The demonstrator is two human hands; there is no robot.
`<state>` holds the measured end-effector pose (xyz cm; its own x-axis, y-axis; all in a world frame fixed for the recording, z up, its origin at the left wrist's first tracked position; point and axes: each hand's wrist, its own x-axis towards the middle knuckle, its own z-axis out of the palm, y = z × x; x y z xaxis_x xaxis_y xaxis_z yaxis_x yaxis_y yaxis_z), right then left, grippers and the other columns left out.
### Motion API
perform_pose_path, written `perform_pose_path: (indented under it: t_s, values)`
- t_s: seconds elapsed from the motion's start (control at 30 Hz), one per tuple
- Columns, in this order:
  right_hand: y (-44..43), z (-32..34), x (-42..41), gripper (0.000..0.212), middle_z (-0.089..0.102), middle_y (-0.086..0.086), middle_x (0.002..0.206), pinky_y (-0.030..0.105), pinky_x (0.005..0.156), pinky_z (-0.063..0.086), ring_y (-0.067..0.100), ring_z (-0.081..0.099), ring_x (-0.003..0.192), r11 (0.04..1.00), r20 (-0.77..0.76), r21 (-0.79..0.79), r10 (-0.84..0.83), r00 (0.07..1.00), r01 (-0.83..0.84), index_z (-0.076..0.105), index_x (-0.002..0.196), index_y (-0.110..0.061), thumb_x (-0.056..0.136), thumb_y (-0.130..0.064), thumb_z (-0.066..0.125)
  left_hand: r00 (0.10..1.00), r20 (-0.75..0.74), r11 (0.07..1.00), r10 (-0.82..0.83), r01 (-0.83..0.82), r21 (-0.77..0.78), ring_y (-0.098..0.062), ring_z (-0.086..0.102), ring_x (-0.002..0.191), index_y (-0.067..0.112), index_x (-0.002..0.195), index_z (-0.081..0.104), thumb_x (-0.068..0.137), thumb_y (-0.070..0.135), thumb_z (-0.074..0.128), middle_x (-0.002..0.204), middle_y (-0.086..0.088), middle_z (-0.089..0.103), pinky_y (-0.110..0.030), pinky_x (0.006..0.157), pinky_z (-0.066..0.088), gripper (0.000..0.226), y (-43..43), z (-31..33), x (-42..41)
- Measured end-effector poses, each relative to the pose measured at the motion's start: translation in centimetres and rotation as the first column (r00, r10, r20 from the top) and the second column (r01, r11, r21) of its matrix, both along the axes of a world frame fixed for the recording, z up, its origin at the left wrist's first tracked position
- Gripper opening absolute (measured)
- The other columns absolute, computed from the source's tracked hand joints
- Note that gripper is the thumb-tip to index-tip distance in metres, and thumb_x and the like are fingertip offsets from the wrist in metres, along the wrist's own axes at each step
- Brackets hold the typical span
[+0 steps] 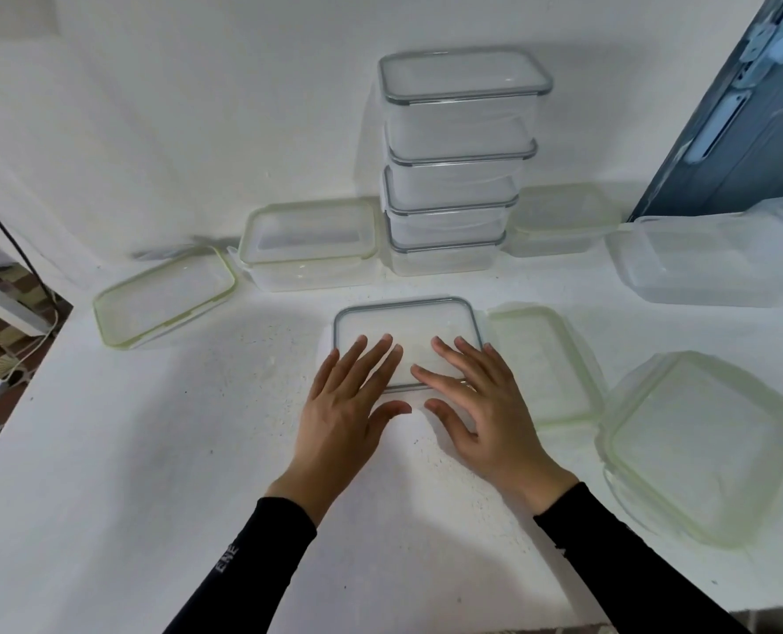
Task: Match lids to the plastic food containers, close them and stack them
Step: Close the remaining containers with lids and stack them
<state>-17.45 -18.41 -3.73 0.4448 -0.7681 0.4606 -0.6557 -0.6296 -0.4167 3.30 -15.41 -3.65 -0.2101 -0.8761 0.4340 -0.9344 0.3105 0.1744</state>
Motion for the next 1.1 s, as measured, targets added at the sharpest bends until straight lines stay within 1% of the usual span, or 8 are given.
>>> perform_pose_path:
  t_s: [0.3,0.6,0.67,0.73,0.8,0.87,0.93,1.1]
  values:
    - [0.1,-0.2,0.5,0.036,0.048,0.000,0.148,0.039,0.120,0.021,0.019,0.037,0.142,0.999,0.033,-0.038,-0.020,0.999,0.021,0.061,0.132,-0.028,0.096,-0.029,0.056,0.999,0.031,0.999,0.013,-0.012,-0.051,-0.022,0.032,0.144,0.018,0.145,0.045,0.095,0.049,0.049,0.152,0.000,0.041,-0.045,0.113,0.034,0.058,0.1,-0.2,-0.1]
    - [0.0,0.0,0.5,0.034,0.052,-0.001,0.144,0.039,0.118,0.024,0.018,0.041,0.138,0.999,0.014,-0.023,-0.026,1.000,0.026,0.065,0.127,-0.028,0.094,-0.033,0.056,1.000,0.011,0.998,0.014,-0.013,-0.060,-0.022,0.035,0.142,0.018,0.142,0.049,0.094,0.047,0.052,0.150,0.000,0.044,-0.045,0.112,0.035,0.056,0.0,-0.1,-0.3]
    - [-0.3,1.1,0.5,0.032,0.058,-0.007,0.135,0.037,0.112,0.029,0.014,0.047,0.130,0.999,0.015,0.003,-0.038,0.999,0.038,0.069,0.118,-0.031,0.089,-0.037,0.056,1.000,-0.004,0.999,0.006,-0.006,-0.048,-0.021,0.036,0.142,0.019,0.142,0.050,0.095,0.048,0.051,0.150,0.002,0.045,-0.044,0.113,0.035,0.055,-0.1,0.1,-0.2]
    - [-1.5,2.9,0.8,0.028,0.066,-0.014,0.115,0.038,0.101,0.034,0.009,0.055,0.110,0.997,0.047,0.040,-0.062,0.997,0.061,0.073,0.104,-0.032,0.087,-0.040,0.052,1.000,-0.011,1.000,0.001,-0.001,-0.024,-0.020,0.036,0.142,0.021,0.142,0.049,0.095,0.050,0.049,0.150,0.005,0.044,-0.044,0.114,0.033,0.055,-0.2,0.3,0.0]
    - [-3.5,4.7,1.2,0.031,0.068,-0.017,0.103,0.040,0.099,0.035,0.006,0.058,0.100,0.995,0.059,0.076,-0.066,0.996,0.061,0.072,0.097,-0.029,0.091,-0.042,0.045,1.000,-0.011,1.000,-0.003,0.003,0.004,-0.019,0.035,0.142,0.022,0.142,0.048,0.096,0.051,0.047,0.150,0.006,0.044,-0.044,0.115,0.032,0.055,-0.1,0.5,0.0]
    - [-5.6,5.4,1.7,0.034,0.067,-0.012,0.121,0.040,0.113,0.027,0.007,0.055,0.119,0.988,0.022,0.151,-0.008,1.000,0.004,0.071,0.105,-0.026,0.095,-0.042,0.043,1.000,0.000,0.999,-0.008,0.008,0.041,-0.019,0.034,0.143,0.023,0.144,0.047,0.096,0.052,0.044,0.150,0.007,0.043,-0.043,0.115,0.031,0.056,-0.2,0.6,0.1]
    - [-7.1,5.0,1.9,0.032,0.054,-0.008,0.142,0.036,0.120,0.014,0.010,0.039,0.139,0.961,-0.042,0.272,0.056,0.998,-0.043,0.066,0.117,-0.026,0.099,-0.038,0.042,1.000,0.019,0.996,-0.009,0.007,0.085,-0.018,0.034,0.143,0.024,0.145,0.044,0.097,0.054,0.041,0.151,0.008,0.042,-0.043,0.116,0.030,0.056,-0.2,0.8,0.2]
    - [-6.8,4.6,1.4,0.037,0.050,-0.014,0.145,0.040,0.117,0.018,0.006,0.037,0.139,0.946,-0.063,0.325,0.018,0.998,0.003,0.063,0.122,-0.035,0.100,-0.043,0.034,1.000,-0.008,0.988,-0.020,0.021,0.154,-0.011,0.025,0.146,0.028,0.143,0.045,0.101,0.052,0.029,0.151,0.012,0.041,-0.038,0.121,0.015,0.051,0.2,2.1,0.8]
